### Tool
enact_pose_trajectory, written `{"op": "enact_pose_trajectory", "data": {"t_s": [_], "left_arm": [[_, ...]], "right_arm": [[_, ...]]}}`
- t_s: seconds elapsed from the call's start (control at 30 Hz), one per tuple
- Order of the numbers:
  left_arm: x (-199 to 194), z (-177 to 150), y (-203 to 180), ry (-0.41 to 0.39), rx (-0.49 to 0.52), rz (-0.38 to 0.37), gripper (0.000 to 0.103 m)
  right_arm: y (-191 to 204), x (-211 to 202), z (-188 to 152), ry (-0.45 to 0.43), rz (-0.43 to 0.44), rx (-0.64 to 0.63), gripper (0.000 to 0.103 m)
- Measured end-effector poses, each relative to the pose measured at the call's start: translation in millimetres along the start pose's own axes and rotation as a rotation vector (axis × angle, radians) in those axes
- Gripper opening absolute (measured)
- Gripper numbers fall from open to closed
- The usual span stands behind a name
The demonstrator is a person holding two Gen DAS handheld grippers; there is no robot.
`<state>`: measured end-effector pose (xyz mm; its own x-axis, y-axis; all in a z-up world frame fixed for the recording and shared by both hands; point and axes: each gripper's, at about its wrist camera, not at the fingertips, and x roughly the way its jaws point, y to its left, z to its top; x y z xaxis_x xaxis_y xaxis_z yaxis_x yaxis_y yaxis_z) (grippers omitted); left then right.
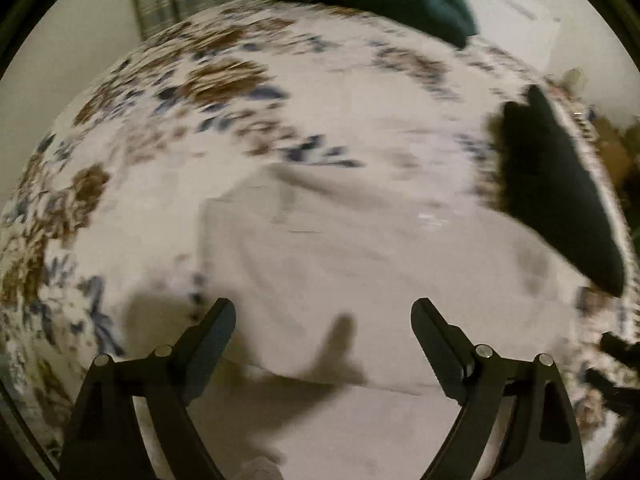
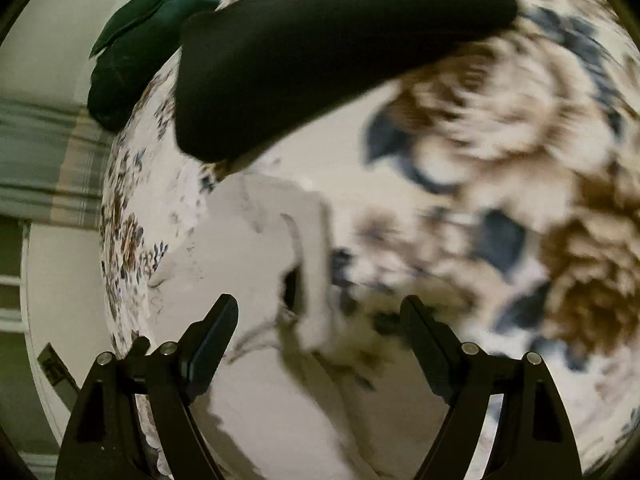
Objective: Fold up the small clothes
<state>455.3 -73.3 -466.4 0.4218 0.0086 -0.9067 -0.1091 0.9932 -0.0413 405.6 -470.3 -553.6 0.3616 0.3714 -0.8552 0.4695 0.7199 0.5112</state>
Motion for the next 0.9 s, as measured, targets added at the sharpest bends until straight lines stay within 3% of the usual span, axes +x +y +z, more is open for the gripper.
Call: {"op": "enact_pose_trajectory", "data": {"t_s": [0.07,0.1,0.13,0.17,0.23,0.4,0.6,0.67,0.7,0.73,0.83,0.9], "left_arm": [[16.4,1.6,15.0,0.017,-0.006,0.037,0.090],[23.1,2.4,18.5,0.026,-0.002,0.046,0.090],[31.1,3.1,20.6,0.039,0.005,0.057,0.090],[38.0,3.0,22.7,0.051,0.014,0.064,0.090],[52.0,0.4,24.9,0.088,0.033,0.074,0.090],[71.1,-6.0,30.5,0.159,0.064,0.023,0.090],[47.4,1.4,36.8,0.159,0.080,-0.026,0.090],[33.6,10.2,38.5,0.147,0.096,-0.031,0.090],[25.2,16.1,37.8,0.136,0.112,-0.032,0.090],[17.0,23.1,37.0,0.118,0.129,-0.039,0.090],[10.2,45.1,33.4,0.094,0.175,-0.053,0.090],[16.7,57.5,35.6,0.097,0.186,-0.049,0.090]], "right_arm": [[10.8,19.7,1.5,0.024,-0.030,-0.036,0.075],[14.5,31.3,1.1,0.043,-0.050,-0.046,0.055],[17.9,39.8,-1.6,0.062,-0.074,-0.055,0.026],[16.5,45.5,-3.3,0.080,-0.109,-0.067,0.015],[11.3,47.0,-5.3,0.060,-0.145,-0.071,0.010],[-1.7,49.8,-10.8,0.064,-0.215,-0.075,0.009],[8.7,46.6,-7.1,0.106,-0.223,-0.092,0.012],[23.2,43.7,-3.7,0.116,-0.194,-0.108,0.023],[27.3,38.0,-3.2,0.107,-0.190,-0.116,0.043],[32.0,32.7,-2.0,0.091,-0.186,-0.121,0.055],[41.7,20.5,6.4,0.059,-0.168,-0.131,0.067],[45.9,19.1,12.7,0.051,-0.174,-0.124,0.068]]}}
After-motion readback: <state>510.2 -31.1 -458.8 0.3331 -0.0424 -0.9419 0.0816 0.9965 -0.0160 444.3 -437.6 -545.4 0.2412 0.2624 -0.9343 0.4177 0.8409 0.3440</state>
